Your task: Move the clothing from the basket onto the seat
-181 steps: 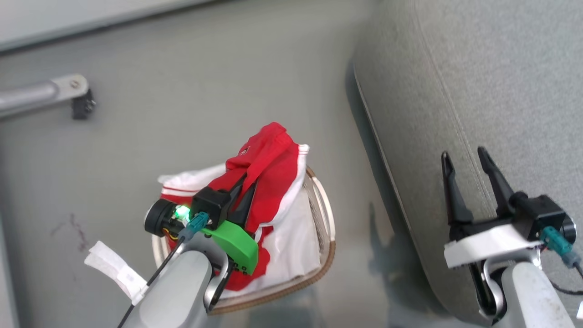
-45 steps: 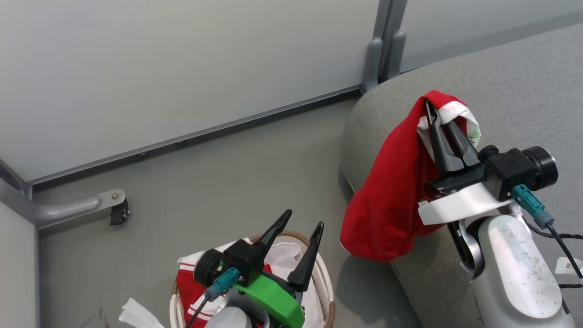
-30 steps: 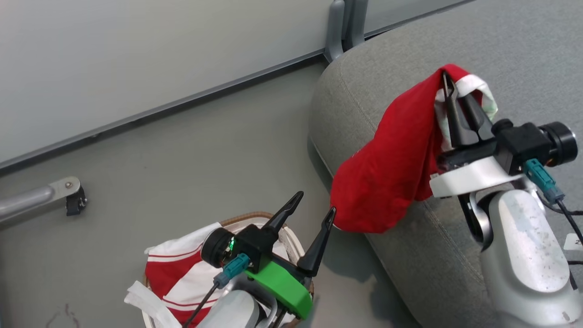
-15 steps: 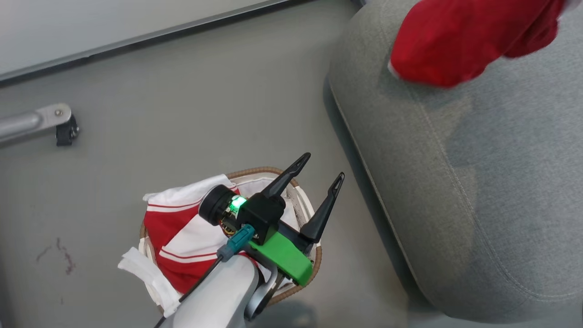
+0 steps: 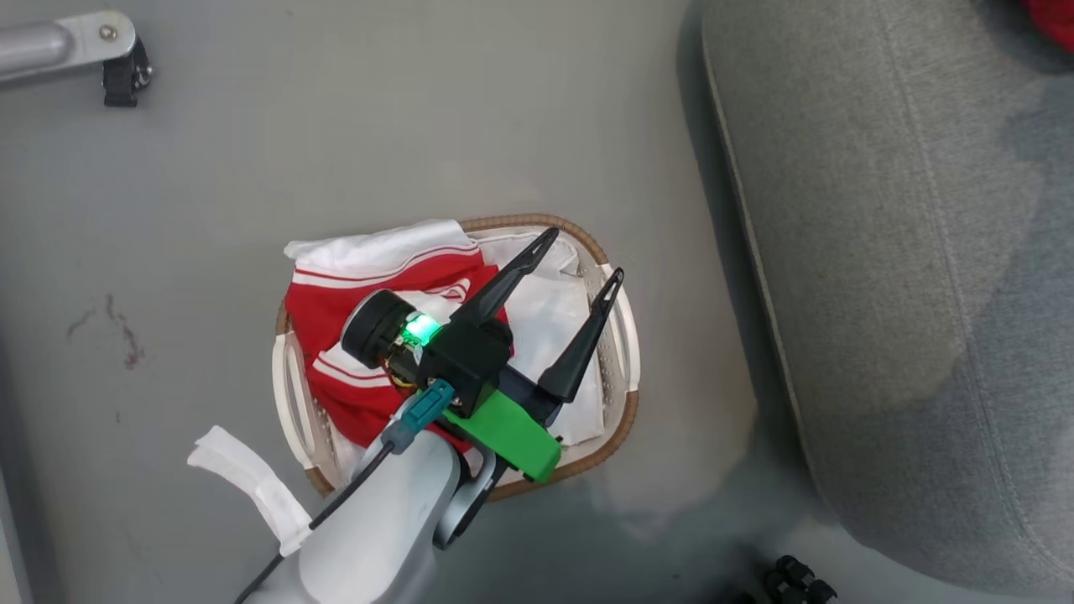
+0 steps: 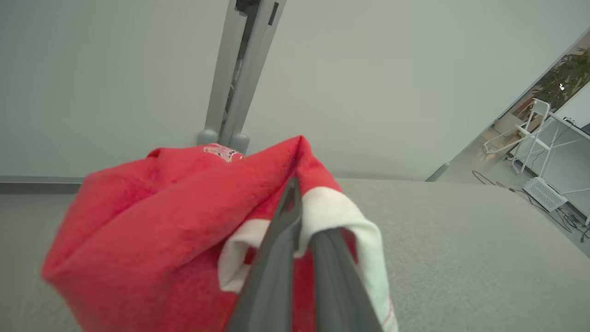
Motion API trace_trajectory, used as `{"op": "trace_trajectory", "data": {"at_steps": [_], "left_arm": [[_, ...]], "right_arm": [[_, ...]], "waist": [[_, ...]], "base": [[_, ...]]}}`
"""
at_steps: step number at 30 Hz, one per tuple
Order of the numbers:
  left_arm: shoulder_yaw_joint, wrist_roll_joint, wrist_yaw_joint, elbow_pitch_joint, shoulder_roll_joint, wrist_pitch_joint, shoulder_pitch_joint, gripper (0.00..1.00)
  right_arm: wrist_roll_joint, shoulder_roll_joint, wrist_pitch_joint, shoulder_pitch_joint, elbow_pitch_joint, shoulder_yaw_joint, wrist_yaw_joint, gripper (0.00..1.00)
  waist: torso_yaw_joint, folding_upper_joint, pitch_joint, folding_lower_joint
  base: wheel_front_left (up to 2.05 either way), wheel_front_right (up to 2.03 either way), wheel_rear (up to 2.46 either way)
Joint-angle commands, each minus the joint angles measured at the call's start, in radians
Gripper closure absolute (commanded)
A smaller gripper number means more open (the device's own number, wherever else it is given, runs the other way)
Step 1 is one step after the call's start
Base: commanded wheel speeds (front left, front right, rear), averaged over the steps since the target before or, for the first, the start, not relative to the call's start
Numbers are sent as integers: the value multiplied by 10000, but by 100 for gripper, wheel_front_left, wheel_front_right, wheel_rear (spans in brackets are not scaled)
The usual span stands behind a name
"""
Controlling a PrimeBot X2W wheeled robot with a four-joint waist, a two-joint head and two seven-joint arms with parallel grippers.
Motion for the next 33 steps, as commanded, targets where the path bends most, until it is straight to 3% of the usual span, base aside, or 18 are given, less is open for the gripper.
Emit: {"op": "trace_trajectory", "data": {"at_steps": [1,6,8,9,10,11,25,33], "left_arm": [[74,82,-23,-44,4,2,-91,0],[160,144,-23,-28,-18,3,128,0],[191,158,-23,16,-31,2,207,0],[211,153,-23,35,-32,3,243,0],[229,140,-23,46,-24,2,287,0],[243,122,-23,60,-13,3,317,0],[922,-306,-23,-1,-95,2,1147,0],[1632,-460,-24,17,-239,3,2008,0]], "right_arm": [[-110,63,-25,188,242,-110,-14,100],[-299,409,-25,703,605,-386,-14,99],[-348,500,-25,922,506,-439,-14,91],[-351,524,-25,1013,405,-478,-14,62],[-318,606,-25,1146,256,-490,-14,13],[-262,690,-25,1267,149,-503,-14,0],[529,1206,-25,4039,-1535,-41,-14,0],[631,1102,-25,5059,-1887,464,-14,0]], "waist": [[383,-1,511,-2],[309,-1,495,-2],[251,-1,419,-2],[216,-1,368,-2],[176,-1,303,-2],[147,-1,246,-2],[-203,-1,-1507,-2],[-95,-1,-2993,-2]], "base": [[0,0,0],[0,0,0],[0,0,0],[0,0,0],[0,0,0],[0,0,0],[0,0,0],[0,0,0]]}}
